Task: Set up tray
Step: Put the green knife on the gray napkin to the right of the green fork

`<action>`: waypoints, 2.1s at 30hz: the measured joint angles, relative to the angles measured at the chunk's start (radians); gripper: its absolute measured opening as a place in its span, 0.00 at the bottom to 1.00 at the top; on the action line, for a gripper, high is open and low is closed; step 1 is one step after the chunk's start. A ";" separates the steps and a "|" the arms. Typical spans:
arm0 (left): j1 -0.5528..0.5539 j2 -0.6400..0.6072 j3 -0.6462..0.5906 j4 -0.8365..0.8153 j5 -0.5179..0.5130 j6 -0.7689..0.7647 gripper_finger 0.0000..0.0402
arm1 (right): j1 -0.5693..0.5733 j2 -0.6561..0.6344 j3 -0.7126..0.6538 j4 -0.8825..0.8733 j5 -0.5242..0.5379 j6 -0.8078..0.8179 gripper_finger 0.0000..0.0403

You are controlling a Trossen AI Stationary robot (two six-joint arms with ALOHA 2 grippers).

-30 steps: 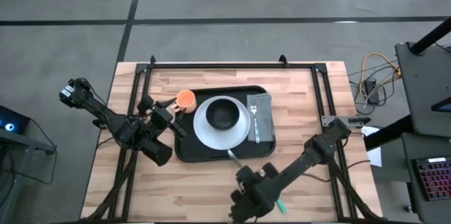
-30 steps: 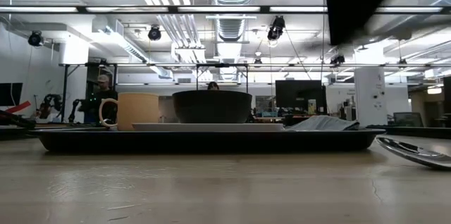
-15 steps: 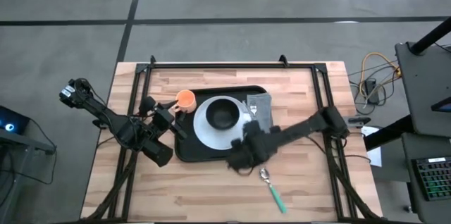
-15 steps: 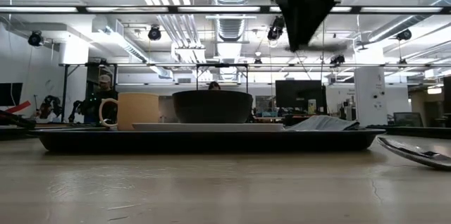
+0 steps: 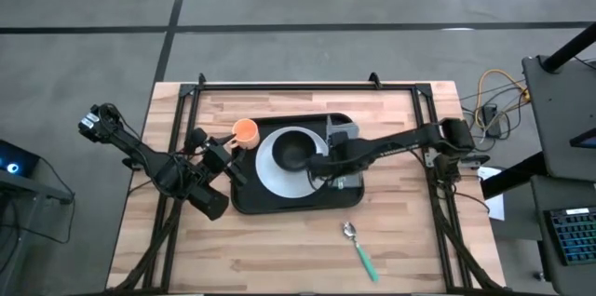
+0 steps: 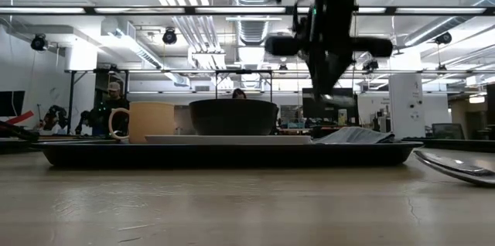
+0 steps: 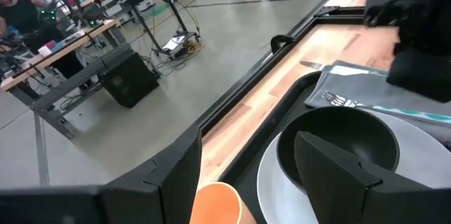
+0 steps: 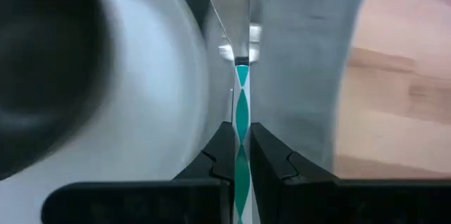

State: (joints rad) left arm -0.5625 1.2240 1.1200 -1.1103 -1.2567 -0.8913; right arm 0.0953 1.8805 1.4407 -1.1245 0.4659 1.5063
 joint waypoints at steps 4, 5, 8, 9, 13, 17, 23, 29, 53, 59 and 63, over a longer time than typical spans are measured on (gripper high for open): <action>0.000 0.000 -0.006 0.000 0.002 0.000 0.52 | -0.042 0.008 -0.063 0.063 -0.041 -0.053 0.03; 0.000 0.000 -0.006 0.000 0.001 0.000 0.52 | -0.049 0.006 -0.078 0.075 -0.049 -0.060 0.03; 0.000 -0.001 -0.006 0.000 0.001 0.000 0.52 | -0.061 0.007 -0.130 0.132 -0.081 -0.071 0.03; 0.000 -0.001 -0.006 0.000 0.001 0.000 0.52 | -0.065 0.007 -0.148 0.143 -0.084 -0.071 0.03; 0.000 -0.001 -0.006 0.000 0.001 0.000 0.52 | -0.074 0.007 -0.201 0.159 -0.094 -0.047 0.03; 0.000 -0.001 -0.006 0.000 0.001 0.000 0.52 | -0.083 0.007 -0.224 0.186 -0.113 -0.043 0.03; 0.000 -0.001 -0.006 0.000 0.001 0.000 0.52 | -0.088 0.007 -0.237 0.223 -0.129 -0.016 0.03; 0.000 -0.001 -0.006 0.000 0.001 0.000 0.52 | -0.088 0.007 -0.238 0.242 -0.131 0.018 0.03; 0.000 -0.001 -0.006 -0.001 0.001 0.018 0.52 | -0.085 0.031 -0.244 0.267 -0.209 0.079 0.17; 0.000 -0.001 -0.006 -0.001 0.001 0.018 0.52 | -0.084 0.010 -0.216 0.264 -0.211 0.008 0.27; 0.000 -0.001 -0.006 -0.001 0.001 0.018 0.52 | -0.084 0.006 -0.170 0.227 -0.190 -0.050 0.29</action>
State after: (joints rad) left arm -0.5625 1.2232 1.1145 -1.1110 -1.2556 -0.8730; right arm 0.0110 1.8869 1.2710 -0.8975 0.2760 1.4562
